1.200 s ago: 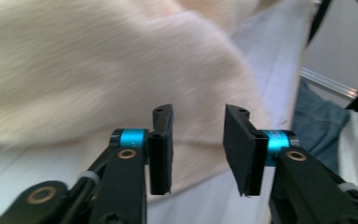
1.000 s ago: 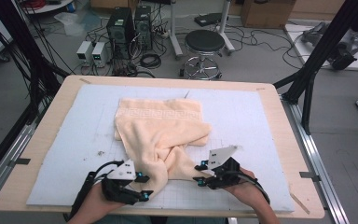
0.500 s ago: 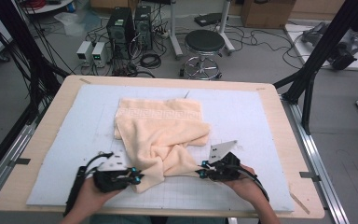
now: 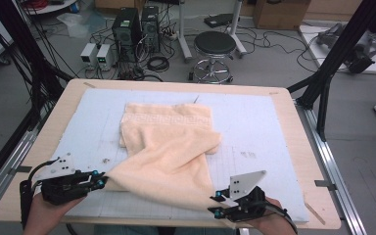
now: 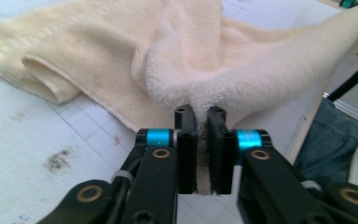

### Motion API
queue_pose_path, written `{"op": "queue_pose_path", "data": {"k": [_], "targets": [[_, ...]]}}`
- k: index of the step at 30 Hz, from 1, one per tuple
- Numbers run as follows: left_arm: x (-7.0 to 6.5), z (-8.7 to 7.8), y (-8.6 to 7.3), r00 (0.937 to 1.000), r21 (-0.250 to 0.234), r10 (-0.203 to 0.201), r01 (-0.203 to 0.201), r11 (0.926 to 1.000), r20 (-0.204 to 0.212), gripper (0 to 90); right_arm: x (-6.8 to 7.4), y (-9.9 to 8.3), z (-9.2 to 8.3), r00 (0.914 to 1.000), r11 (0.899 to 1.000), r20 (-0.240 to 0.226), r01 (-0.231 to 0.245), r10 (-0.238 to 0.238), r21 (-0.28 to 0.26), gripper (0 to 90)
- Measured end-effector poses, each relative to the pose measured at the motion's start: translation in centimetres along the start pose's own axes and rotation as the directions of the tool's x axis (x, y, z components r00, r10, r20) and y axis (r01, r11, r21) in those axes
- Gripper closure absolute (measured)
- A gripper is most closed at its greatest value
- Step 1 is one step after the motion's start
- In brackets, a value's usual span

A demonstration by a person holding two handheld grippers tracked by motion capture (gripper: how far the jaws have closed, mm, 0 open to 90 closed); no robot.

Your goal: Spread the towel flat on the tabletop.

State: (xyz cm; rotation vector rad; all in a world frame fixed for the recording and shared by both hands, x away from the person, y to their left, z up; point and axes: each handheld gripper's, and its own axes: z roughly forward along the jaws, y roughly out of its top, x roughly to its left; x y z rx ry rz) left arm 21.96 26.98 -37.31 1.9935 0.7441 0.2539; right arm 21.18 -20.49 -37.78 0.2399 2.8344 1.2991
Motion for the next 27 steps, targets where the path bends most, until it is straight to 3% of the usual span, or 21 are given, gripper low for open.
{"op": "queue_pose_path", "data": {"k": [2, 5, 7, 9, 12, 15, 19, 21, 23, 24, 27], "targets": [[0.5, -0.2, -0.1, 0.9999, -0.015, -0.011, 0.011, 0.9998, 0.000, 71.7, -0.2, 0.7, 0.0, 0.9997, 1.000, 0.015, 0.018, -0.018, -0.011, 62.8], [1.3, -0.1, 0.1, 0.9996, -0.026, -0.027, 0.027, 0.9993, -0.003, 62.7, -1.7, 1.2, 0.0, 0.9991, 1.000, 0.042, 0.002, -0.001, -0.028, 62.1], [1.9, 0.4, 0.3, 0.9996, -0.026, -0.024, 0.024, 0.9994, -0.014, 62.1, -3.0, 1.3, 0.2, 0.9978, 0.999, 0.062, -0.020, 0.023, -0.046, 61.5], [2.5, 1.4, 0.2, 0.9995, -0.015, -0.031, 0.031, 0.9994, 0.000, 62.0, -4.4, 1.4, 0.8, 0.9961, 0.998, 0.074, -0.044, 0.047, -0.052, 61.5], [3.1, 3.5, 0.0, 0.9994, 0.011, -0.024, 0.024, 0.9997, 0.023, 62.7, -6.1, 1.2, 2.6, 0.9940, 0.999, 0.103, -0.036, 0.037, -0.013, 60.2], [3.5, 6.1, 0.1, 0.9987, 0.066, 0.013, -0.016, 0.9977, 0.049, 62.6, -7.7, 0.8, 4.9, 0.9921, 0.999, 0.125, -0.016, 0.009, 0.052, 56.8], [4.1, 9.2, 0.3, 0.9945, 0.144, 0.026, -0.040, 0.9888, 0.102, 61.6, -9.1, 0.4, 6.7, 0.9907, 0.994, 0.136, -0.016, 0.001, 0.110, 56.2], [4.3, 10.6, -0.1, 0.9924, 0.189, 0.015, -0.038, 0.9813, 0.122, 63.0, -9.7, 0.1, 7.6, 0.9928, 0.987, 0.119, -0.027, 0.008, 0.155, 60.0], [4.3, 10.8, -0.4, 0.9909, 0.176, 0.018, -0.042, 0.9836, 0.134, 68.9, -10.1, -0.2, 7.6, 0.9947, 0.991, 0.092, -0.057, 0.046, 0.120, 75.3], [4.3, 10.7, -0.4, 0.9893, 0.172, 0.008, -0.034, 0.9846, 0.146, 76.9, -10.2, -0.3, 7.5, 0.9959, 0.991, 0.077, -0.056, 0.047, 0.118, 83.6], [4.1, 10.2, -0.2, 0.9934, 0.176, 0.027, -0.046, 0.9833, 0.111, 86.9, -9.8, -0.2, 7.2, 0.9959, 0.990, 0.082, -0.049, 0.038, 0.136, 86.2]]}}
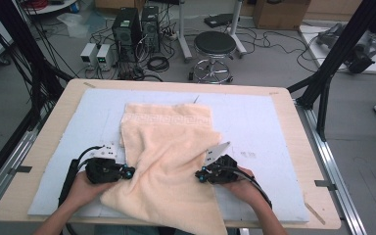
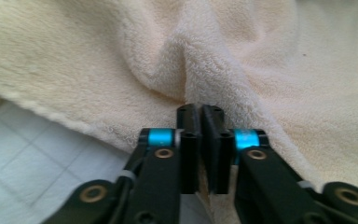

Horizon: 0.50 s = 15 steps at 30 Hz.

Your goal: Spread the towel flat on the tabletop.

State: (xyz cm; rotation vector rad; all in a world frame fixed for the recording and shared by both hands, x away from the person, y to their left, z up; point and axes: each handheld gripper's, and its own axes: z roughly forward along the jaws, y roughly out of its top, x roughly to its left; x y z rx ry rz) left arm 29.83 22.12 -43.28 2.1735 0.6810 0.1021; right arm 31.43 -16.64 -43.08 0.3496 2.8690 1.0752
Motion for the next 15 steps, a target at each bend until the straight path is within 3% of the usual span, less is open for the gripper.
{"op": "queue_pose_path", "data": {"k": [5, 9, 15], "targets": [[-1.1, -2.1, 0.0, 0.9997, -0.035, 0.014, -0.014, 0.9993, -0.018, 89.4, 1.7, -0.3, -2.0, 1.0000, 0.999, -0.003, 0.005, -0.005, -0.036, 86.4], [-2.6, -4.1, -0.5, 0.9995, -0.072, 0.021, -0.023, 0.9972, -0.023, 89.4, 3.8, -0.7, -4.2, 0.9998, 0.996, -0.005, 0.020, -0.020, -0.088, 86.3], [-4.9, -6.6, -1.9, 0.9997, -0.107, 0.019, -0.021, 0.9940, -0.018, 89.4, 7.1, -1.2, -6.4, 0.9986, 0.992, -0.007, 0.052, -0.053, -0.118, 86.1]]}}
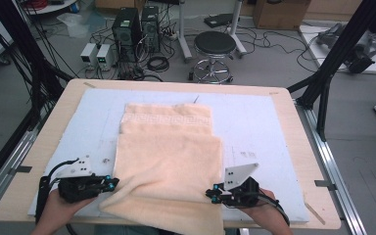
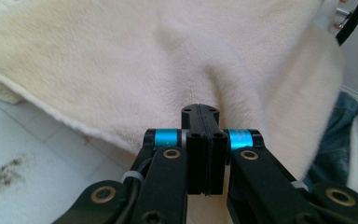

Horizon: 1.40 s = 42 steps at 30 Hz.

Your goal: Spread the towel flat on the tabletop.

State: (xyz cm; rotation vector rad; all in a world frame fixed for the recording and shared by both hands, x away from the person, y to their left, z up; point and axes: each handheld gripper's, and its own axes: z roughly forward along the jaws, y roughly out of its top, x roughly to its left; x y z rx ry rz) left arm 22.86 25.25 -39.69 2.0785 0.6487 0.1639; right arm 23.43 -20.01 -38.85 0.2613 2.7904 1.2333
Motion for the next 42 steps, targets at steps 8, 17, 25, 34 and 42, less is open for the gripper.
{"op": "queue_pose_path", "data": {"k": [8, 17, 25, 34, 42], "targets": [[-2.0, -0.9, -0.8, 0.9992, 0.009, 0.020, -0.020, 0.9997, 0.034, 84.2, 1.8, 0.4, -1.3, 0.9987, 1.000, -0.049, 0.012, -0.013, -0.025, 75.3], [2.0, 3.6, 0.6, 0.9995, 0.081, -0.018, 0.016, 0.9966, 0.025, 63.7, -3.4, -0.6, 2.4, 0.9985, 0.998, 0.030, -0.047, 0.045, 0.042, 59.8], [3.0, 5.9, 0.0, 0.9969, 0.138, -0.044, 0.035, 0.9898, 0.066, 78.8, -4.8, -1.6, 5.0, 0.9952, 0.990, -0.034, -0.088, 0.092, 0.108, 83.0], [0.7, 2.8, -0.8, 0.9959, 0.113, -0.020, 0.010, 0.9936, 0.088, 82.4, -2.1, -0.9, 3.8, 0.9963, 0.994, -0.081, -0.019, 0.028, 0.109, 85.5], [-0.3, 1.6, -0.9, 0.9915, 0.086, -0.014, 0.003, 0.9963, 0.129, 82.4, -1.0, 0.1, 2.6, 0.9958, 0.998, -0.092, 0.003, 0.002, 0.060, 85.4]]}}
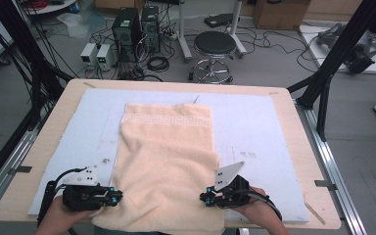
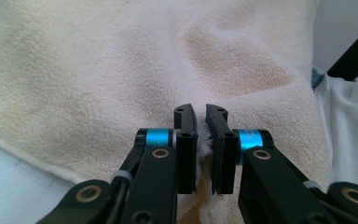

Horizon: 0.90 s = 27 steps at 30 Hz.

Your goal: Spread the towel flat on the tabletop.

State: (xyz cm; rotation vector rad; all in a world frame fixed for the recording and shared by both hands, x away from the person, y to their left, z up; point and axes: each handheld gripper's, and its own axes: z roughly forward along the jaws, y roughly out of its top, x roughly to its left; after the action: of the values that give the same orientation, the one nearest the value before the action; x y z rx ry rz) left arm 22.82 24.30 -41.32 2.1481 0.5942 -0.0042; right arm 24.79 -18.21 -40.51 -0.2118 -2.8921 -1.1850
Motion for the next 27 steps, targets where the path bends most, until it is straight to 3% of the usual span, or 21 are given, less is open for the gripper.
{"op": "queue_pose_path", "data": {"k": [2, 4, 10, 13, 20, 23, 27], "targets": [[0.3, 0.2, 0.1, 0.9998, -0.002, -0.010, 0.010, 1.0000, 0.016, 82.5, -0.3, 0.1, -0.1, 1.0000, 1.000, -0.009, -0.004, 0.004, -0.008, 85.5], [0.3, 0.3, 0.1, 0.9997, 0.006, 0.006, -0.006, 1.0000, 0.023, 82.6, -0.5, 0.1, -0.1, 0.9998, 1.000, -0.021, -0.003, 0.003, -0.011, 85.4], [0.4, -0.2, -0.6, 0.9998, -0.002, 0.000, 0.000, 1.0000, 0.018, 82.7, 0.1, -0.2, 0.6, 0.9943, 1.000, -0.107, -0.008, 0.007, -0.013, 85.4], [-0.2, -0.6, -0.9, 0.9999, -0.010, 0.008, -0.008, 0.9999, 0.013, 82.8, 0.9, 0.0, 0.6, 0.9947, 1.000, -0.101, 0.017, -0.019, -0.011, 85.3], [-1.2, -1.5, -1.3, 0.9997, -0.035, 0.016, -0.015, 0.9993, 0.020, 82.8, 2.5, 0.0, -0.6, 0.9908, 0.997, -0.131, 0.022, -0.032, -0.075, 83.8], [-1.1, -1.4, -1.2, 0.9999, -0.041, 0.011, -0.011, 0.9991, 0.001, 76.5, 2.3, 0.0, -1.1, 0.9928, 0.995, -0.117, 0.014, -0.026, -0.101, 76.5], [0.1, -0.9, -0.8, 0.9995, -0.043, -0.013, 0.012, 0.9990, -0.028, 61.4, 0.6, -0.4, -1.1, 0.9990, 0.995, -0.033, -0.032, 0.029, -0.092, 67.3]]}}
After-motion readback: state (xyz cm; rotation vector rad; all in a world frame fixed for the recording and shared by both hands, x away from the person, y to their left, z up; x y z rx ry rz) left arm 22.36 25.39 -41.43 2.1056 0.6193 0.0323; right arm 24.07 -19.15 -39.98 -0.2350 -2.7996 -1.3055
